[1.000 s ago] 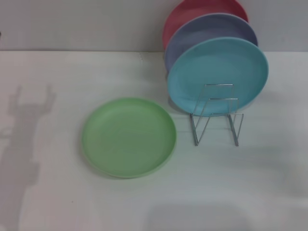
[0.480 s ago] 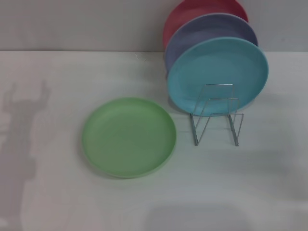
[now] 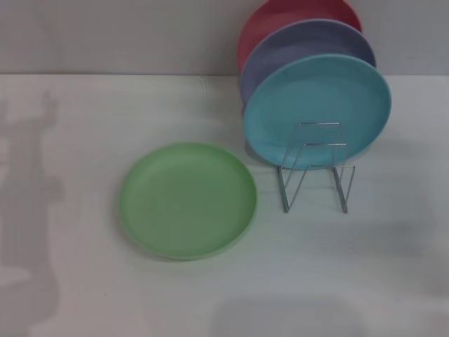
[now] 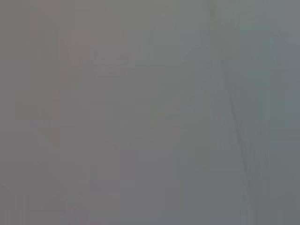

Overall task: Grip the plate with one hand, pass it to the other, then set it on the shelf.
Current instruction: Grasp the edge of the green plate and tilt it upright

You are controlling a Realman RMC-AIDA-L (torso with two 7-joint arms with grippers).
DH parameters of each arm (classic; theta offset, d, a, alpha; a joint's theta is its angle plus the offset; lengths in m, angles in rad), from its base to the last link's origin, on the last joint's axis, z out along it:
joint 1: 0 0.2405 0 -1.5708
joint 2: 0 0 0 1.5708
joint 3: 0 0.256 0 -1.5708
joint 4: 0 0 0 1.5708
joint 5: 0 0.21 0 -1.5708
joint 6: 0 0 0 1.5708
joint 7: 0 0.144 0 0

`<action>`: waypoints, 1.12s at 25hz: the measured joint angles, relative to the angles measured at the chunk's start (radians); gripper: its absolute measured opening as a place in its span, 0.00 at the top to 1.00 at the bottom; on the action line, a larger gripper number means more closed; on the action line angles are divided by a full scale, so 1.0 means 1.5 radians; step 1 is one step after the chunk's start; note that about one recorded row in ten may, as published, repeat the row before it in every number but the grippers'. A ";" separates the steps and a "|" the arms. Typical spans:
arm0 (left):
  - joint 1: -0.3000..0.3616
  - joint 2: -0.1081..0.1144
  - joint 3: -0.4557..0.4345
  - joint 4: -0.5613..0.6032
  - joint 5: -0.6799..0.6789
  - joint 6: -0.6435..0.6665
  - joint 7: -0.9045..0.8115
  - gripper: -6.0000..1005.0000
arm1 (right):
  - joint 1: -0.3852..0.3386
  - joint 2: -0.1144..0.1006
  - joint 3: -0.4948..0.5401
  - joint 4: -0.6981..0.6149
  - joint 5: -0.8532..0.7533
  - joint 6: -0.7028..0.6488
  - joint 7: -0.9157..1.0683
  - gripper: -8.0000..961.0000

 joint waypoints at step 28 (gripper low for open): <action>0.019 -0.014 -0.442 0.545 0.234 -1.389 -0.041 0.19 | -0.003 0.001 -0.014 0.002 0.000 -0.001 0.000 0.34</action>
